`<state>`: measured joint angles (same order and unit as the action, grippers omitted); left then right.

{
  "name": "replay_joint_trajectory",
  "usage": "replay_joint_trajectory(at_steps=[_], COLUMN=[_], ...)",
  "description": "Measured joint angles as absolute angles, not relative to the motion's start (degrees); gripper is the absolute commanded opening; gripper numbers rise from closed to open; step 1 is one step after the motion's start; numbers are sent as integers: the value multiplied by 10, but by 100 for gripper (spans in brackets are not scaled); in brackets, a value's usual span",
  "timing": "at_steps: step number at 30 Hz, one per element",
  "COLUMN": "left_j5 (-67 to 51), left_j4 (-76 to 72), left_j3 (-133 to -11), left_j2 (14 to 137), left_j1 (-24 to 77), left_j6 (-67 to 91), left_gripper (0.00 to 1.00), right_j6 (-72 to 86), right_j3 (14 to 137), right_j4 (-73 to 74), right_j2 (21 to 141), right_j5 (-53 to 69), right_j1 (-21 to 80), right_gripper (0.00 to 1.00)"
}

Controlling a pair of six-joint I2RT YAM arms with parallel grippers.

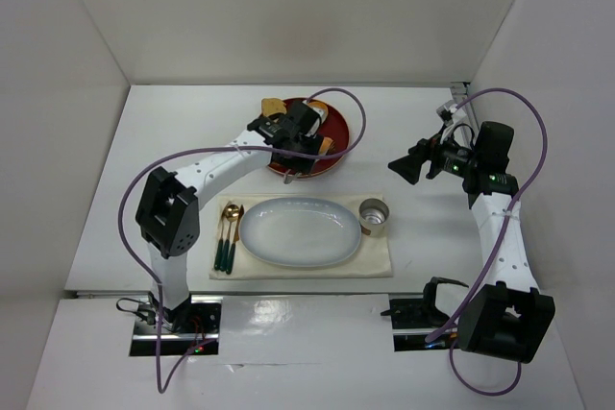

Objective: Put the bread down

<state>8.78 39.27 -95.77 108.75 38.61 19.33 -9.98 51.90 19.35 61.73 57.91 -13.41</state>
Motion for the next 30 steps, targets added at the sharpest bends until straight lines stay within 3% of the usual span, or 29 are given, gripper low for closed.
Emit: replay_joint_trajectory(at_steps=[7, 15, 24, 30], left_j5=[88, 90, 90, 92], left_j4=[399, 404, 412, 414], left_j3=[-959, -959, -972, -973], left_j2=[1098, 1100, 1106, 1106], left_j1=[386, 386, 386, 386], left_j6=[192, 192, 192, 192], left_gripper=[61, 52, 31, 2], right_j6=[-100, -100, -100, -100], right_j3=[519, 519, 519, 519], right_j4=[194, 194, 194, 194], right_j2=[617, 617, 617, 617], right_j5=[579, 579, 579, 579], right_j1=[-134, -134, -134, -134], right_gripper=[100, 100, 100, 100])
